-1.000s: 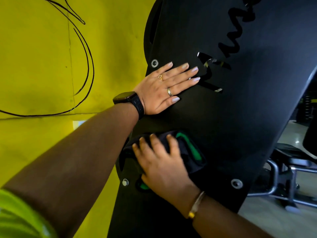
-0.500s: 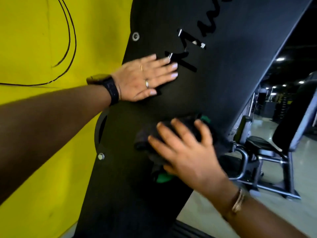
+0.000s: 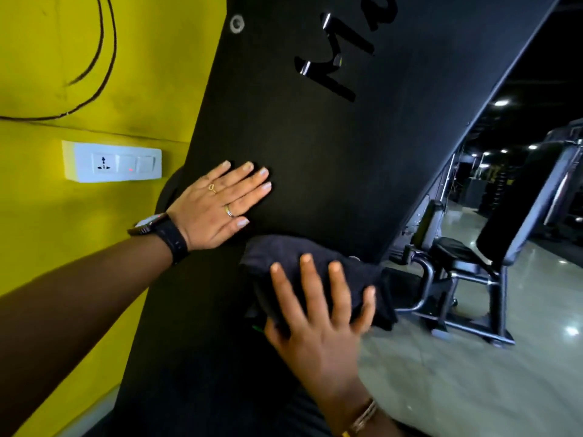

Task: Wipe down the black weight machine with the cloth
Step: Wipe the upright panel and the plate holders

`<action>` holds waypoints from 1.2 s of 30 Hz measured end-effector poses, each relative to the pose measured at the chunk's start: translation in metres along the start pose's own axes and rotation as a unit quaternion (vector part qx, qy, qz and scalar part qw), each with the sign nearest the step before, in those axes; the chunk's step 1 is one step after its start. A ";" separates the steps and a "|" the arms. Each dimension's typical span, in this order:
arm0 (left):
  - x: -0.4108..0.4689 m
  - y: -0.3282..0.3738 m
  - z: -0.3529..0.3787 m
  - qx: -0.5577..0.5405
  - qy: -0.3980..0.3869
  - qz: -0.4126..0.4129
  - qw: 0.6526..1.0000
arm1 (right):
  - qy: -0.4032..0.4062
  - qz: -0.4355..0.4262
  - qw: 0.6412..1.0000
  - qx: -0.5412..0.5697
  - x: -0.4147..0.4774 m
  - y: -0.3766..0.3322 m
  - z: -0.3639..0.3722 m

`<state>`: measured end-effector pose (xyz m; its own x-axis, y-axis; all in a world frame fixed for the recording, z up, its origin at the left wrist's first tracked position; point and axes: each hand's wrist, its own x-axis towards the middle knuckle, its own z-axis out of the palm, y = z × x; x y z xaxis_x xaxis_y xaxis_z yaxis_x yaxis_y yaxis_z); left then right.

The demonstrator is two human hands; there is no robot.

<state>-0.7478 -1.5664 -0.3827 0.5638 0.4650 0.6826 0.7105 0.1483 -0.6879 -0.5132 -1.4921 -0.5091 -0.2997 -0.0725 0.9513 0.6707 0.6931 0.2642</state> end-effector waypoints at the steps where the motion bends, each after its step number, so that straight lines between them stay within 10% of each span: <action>1: -0.004 0.000 0.002 0.004 0.007 -0.006 1.000 | -0.015 -0.003 1.000 -0.005 -0.011 -0.007 0.001; 12: -0.007 0.001 0.001 0.004 -0.019 0.002 1.000 | 0.085 0.137 0.986 0.034 0.037 0.009 -0.006; 22: -0.009 0.000 0.002 -0.013 -0.005 -0.021 1.000 | -0.105 -0.159 0.982 0.009 -0.065 -0.068 0.029; 36: -0.009 -0.001 0.001 -0.015 -0.010 -0.016 1.000 | -0.106 -0.187 0.973 0.084 0.009 -0.149 0.069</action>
<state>-0.7542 -1.5696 -0.3891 0.5323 0.4775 0.6991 0.7409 0.1368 -0.6576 -0.6623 -1.5465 -0.5504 -0.6467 -0.2057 0.7345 0.3723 0.7553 0.5393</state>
